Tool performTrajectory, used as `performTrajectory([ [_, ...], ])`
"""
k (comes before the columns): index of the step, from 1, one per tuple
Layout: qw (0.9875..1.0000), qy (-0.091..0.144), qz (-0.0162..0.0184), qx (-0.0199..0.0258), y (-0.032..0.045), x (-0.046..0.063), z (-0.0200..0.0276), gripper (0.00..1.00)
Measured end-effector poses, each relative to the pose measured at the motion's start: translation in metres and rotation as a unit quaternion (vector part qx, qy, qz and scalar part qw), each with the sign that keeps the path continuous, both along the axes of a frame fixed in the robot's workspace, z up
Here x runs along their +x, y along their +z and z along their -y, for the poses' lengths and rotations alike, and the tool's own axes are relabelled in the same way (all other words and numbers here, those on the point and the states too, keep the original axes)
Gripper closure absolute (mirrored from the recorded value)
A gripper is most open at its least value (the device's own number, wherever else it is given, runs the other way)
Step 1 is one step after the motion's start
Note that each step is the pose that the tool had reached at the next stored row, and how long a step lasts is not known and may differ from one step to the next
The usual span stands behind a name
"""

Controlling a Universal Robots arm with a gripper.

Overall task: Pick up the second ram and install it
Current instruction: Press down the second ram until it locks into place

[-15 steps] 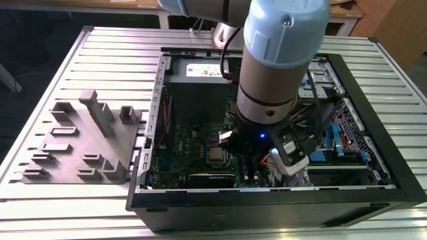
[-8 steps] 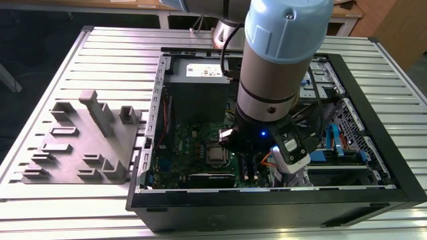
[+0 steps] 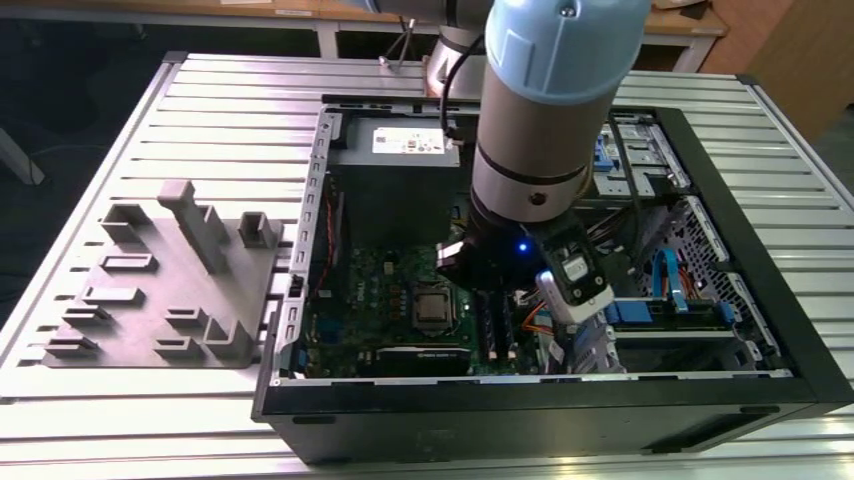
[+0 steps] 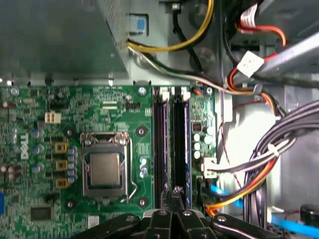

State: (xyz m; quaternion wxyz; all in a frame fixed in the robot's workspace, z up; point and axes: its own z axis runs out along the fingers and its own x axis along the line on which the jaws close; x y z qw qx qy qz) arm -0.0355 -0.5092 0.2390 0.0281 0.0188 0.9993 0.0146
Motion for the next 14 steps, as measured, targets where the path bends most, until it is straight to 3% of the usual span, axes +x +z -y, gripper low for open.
performTrajectory([
  [4,1.0,0.0,0.0,0.0001,0.0002,0.0,-0.0051,0.93],
  [9,1.0,0.0,0.0,0.0,0.0055,0.0,-0.0055,0.93],
  [14,1.0,0.0,0.0,0.0,0.0057,0.0,-0.0055,0.93],
])
